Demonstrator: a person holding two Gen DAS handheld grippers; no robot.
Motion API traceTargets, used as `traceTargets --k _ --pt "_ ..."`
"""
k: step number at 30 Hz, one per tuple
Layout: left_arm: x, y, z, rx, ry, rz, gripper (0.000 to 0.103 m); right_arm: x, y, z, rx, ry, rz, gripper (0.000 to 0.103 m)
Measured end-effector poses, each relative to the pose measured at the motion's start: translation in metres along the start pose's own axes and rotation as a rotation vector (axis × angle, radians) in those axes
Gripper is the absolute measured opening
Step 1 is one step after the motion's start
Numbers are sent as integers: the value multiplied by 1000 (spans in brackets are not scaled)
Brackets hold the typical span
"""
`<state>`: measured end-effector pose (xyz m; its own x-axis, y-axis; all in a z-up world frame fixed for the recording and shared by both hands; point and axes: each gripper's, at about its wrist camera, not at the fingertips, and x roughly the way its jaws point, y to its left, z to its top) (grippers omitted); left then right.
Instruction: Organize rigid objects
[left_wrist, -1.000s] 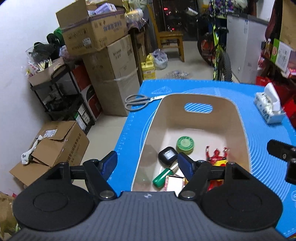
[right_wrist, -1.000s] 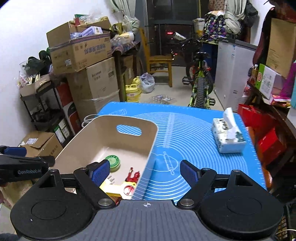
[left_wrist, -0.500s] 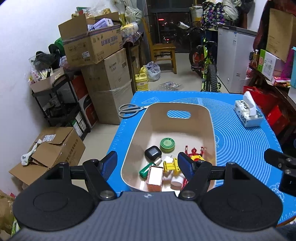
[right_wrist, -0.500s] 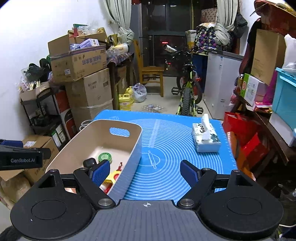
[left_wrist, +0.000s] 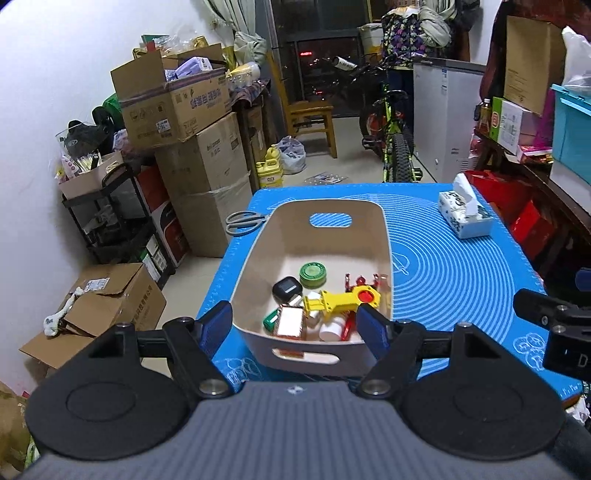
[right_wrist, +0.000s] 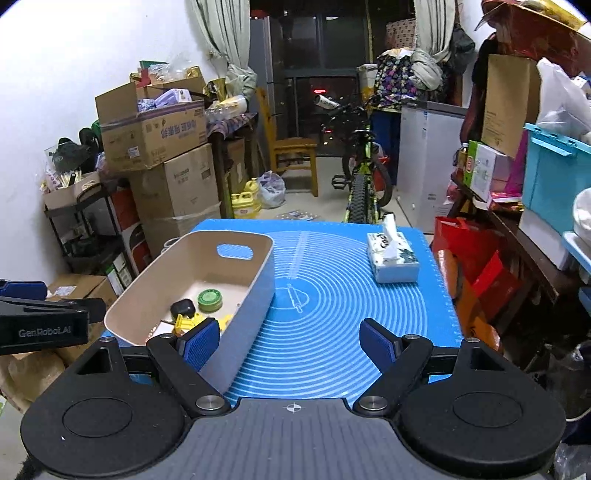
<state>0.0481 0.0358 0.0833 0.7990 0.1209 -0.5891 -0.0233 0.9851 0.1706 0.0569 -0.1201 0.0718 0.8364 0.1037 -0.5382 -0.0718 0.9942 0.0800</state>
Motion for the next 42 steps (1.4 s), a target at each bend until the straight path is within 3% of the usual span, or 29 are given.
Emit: traceTargets --k 11,22,30,42 --pt "-24 -20 -38 35 -33 -28 78 -29 -24 -42 36 -6 -45 85" --pt "-20 -36 -71 21 -26 -39 78 -39 -39 -76 66 -14 -73 85" --pt "-10 -37 -91 3 -29 -32 78 -35 -37 -89 39 -17 -92 85" --pt "1 -29 -96 -50 -8 -19 78 -33 -20 -109 -34 -51 -83 85"
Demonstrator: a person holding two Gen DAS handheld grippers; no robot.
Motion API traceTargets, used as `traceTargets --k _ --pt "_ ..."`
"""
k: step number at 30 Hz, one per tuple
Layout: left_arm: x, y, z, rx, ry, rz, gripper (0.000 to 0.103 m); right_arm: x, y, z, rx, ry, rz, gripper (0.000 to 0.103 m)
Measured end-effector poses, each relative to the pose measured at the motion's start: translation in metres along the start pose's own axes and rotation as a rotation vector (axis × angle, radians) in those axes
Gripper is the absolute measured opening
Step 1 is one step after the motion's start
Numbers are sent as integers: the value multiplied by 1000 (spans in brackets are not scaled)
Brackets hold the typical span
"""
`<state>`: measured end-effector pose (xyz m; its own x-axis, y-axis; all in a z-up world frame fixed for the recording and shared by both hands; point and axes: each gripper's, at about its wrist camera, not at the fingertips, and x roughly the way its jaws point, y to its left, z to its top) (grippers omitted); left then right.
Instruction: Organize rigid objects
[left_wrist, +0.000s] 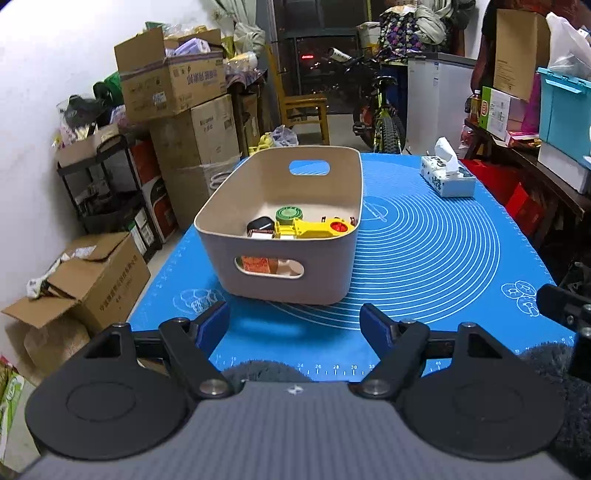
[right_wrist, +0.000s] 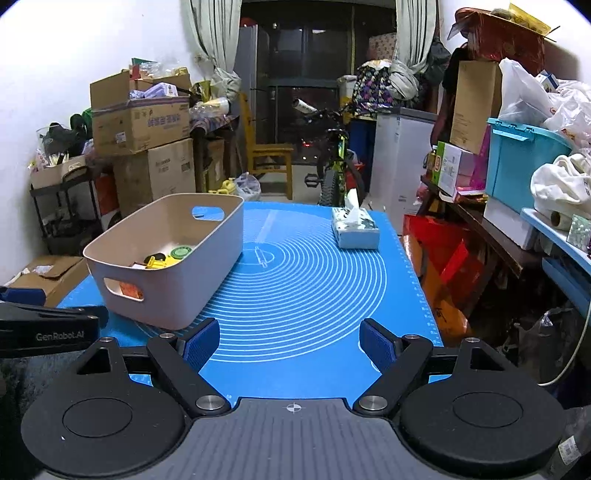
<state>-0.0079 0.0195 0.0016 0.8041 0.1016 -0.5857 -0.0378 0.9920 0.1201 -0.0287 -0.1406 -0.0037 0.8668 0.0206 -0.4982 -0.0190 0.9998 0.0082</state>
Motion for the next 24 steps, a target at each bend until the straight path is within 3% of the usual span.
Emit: traceTargets --k 24 --pt "3 -4 -3 28 2 -9 78 6 -4 -5 21 12 4 85"
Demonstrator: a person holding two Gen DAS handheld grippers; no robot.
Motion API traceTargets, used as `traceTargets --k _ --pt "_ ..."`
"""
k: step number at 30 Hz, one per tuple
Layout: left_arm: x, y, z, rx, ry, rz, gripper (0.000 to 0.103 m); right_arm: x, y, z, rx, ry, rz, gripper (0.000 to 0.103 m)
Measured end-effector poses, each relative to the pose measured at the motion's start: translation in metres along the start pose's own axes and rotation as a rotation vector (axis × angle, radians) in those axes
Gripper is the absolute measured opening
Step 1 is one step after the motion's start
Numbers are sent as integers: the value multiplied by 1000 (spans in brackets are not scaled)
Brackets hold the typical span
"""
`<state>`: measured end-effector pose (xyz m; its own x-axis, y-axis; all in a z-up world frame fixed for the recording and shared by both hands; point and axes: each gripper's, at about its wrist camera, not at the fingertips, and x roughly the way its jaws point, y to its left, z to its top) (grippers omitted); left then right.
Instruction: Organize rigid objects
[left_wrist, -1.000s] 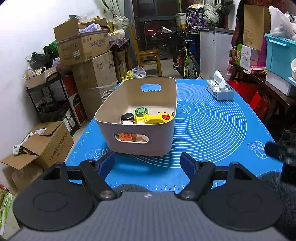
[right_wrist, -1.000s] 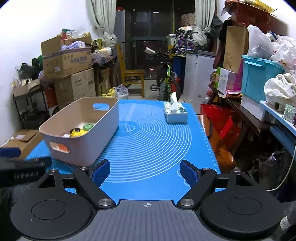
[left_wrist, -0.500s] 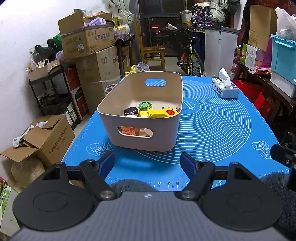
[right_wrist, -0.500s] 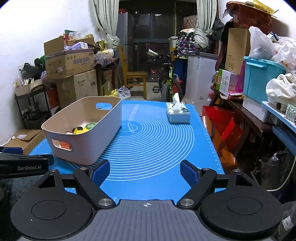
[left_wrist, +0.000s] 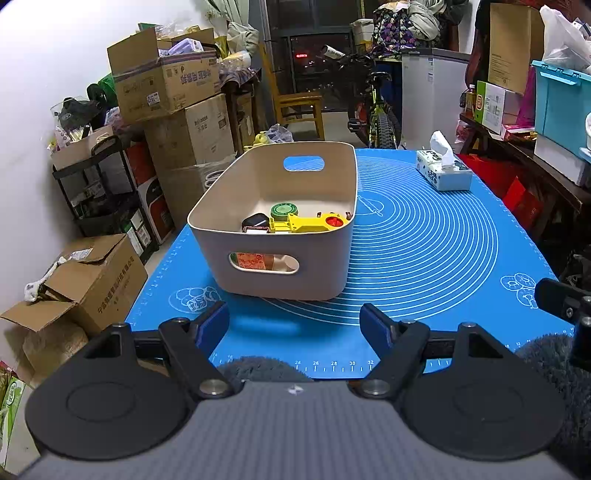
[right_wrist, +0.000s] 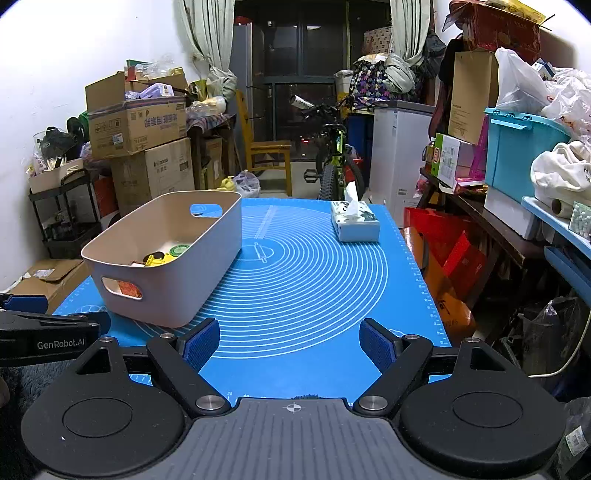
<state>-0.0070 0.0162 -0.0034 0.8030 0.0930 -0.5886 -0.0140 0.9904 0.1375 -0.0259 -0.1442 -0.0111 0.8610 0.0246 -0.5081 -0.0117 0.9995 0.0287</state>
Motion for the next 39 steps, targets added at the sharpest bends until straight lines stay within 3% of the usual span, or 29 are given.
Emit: traceTargets --k 39 --pt "-1 -3 -2 9 -6 1 78 1 1 -2 2 -5 -2 85"
